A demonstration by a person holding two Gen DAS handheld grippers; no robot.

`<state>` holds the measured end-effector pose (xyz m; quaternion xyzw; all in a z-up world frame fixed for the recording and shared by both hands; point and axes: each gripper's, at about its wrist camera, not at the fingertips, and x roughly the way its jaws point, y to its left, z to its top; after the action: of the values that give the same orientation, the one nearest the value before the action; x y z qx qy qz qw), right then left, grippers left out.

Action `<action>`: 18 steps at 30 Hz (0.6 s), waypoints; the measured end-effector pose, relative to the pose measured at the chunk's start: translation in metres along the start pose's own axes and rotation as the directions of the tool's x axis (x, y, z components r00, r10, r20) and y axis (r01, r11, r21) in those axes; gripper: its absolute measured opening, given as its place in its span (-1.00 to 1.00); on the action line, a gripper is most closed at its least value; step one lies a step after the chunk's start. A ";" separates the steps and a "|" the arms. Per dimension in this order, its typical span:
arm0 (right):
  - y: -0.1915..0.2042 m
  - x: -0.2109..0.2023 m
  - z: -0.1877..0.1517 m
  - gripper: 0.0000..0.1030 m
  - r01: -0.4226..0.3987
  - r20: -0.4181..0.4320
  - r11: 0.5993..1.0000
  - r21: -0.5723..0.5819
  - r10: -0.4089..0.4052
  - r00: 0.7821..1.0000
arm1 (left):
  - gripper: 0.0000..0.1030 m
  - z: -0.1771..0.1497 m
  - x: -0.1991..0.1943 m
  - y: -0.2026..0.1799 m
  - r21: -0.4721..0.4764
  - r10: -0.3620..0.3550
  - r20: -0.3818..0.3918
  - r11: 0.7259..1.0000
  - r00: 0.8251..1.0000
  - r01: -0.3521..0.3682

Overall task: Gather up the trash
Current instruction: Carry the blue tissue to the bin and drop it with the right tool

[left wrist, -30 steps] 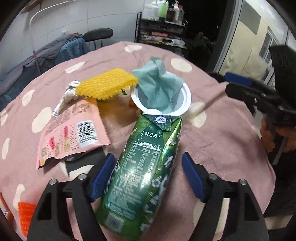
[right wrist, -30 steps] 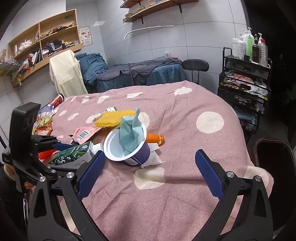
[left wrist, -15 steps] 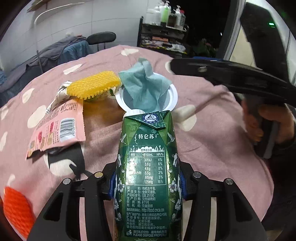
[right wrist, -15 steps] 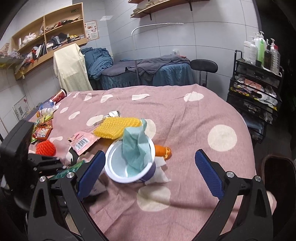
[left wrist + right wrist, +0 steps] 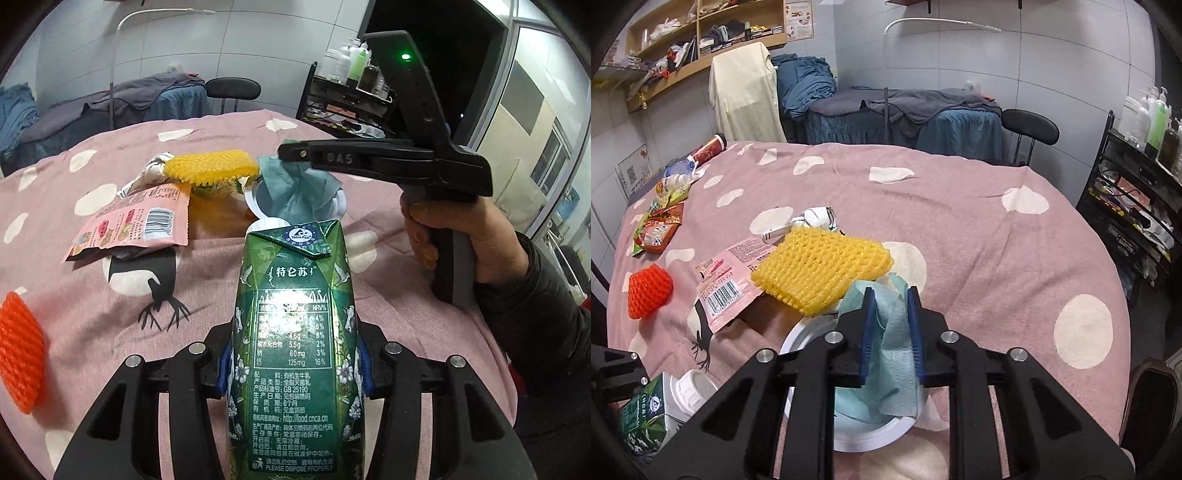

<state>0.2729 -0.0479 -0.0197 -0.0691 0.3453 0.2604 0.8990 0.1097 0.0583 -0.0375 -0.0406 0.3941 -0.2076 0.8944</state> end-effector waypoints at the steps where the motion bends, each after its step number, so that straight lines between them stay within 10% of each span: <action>1: 0.000 -0.004 0.000 -0.83 0.004 0.019 1.000 -0.001 -0.004 1.000 | -0.05 0.000 0.000 0.000 -0.004 0.000 0.003 1.000 1.000 0.000; 18: -0.052 -0.140 -0.028 -0.94 0.029 0.267 0.985 0.170 -0.074 0.961 | -0.05 0.024 0.003 -0.036 0.025 -0.061 0.085 0.998 0.995 0.059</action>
<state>0.1957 -0.1594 0.0486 0.0326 0.2368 0.2145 0.9470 0.1171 0.0217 -0.0145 -0.0511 0.3516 -0.2369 0.9042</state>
